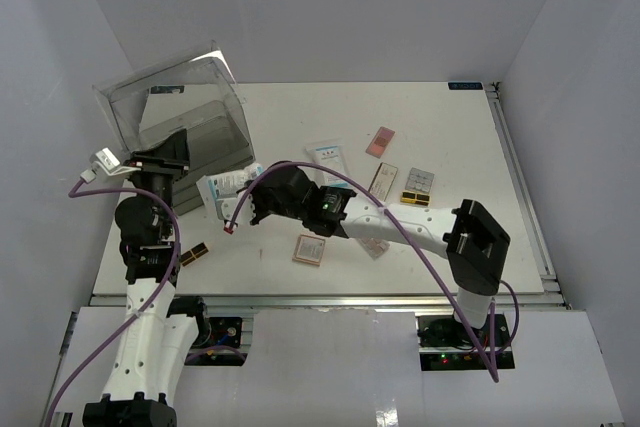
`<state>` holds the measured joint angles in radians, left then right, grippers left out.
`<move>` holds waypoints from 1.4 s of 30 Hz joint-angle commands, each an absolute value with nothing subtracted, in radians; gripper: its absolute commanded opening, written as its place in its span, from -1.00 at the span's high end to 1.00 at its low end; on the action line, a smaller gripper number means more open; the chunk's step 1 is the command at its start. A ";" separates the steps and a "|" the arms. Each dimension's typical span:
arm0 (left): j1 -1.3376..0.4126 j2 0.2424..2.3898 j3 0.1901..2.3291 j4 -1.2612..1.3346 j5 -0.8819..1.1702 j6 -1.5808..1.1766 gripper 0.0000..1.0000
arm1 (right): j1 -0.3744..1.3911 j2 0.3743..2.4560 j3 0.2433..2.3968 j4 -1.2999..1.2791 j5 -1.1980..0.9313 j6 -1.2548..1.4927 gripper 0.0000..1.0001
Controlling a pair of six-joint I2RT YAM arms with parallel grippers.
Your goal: Organize the makeup
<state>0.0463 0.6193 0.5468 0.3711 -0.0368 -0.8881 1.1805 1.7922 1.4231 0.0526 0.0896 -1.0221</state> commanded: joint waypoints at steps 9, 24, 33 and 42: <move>0.049 0.631 0.613 0.374 -0.008 -0.873 0.19 | 1.154 1.911 1.573 0.469 0.162 -1.261 0.81; 0.049 0.647 0.603 0.406 -0.002 -0.847 0.19 | 1.083 2.208 1.870 0.636 0.144 -1.229 0.76; 0.049 0.644 0.597 0.411 -0.001 -0.839 0.18 | 1.077 2.369 1.995 0.655 0.155 -1.217 0.66; 0.049 0.642 0.612 0.399 0.032 -0.839 0.18 | 1.077 2.327 1.871 0.679 0.132 -1.202 -0.60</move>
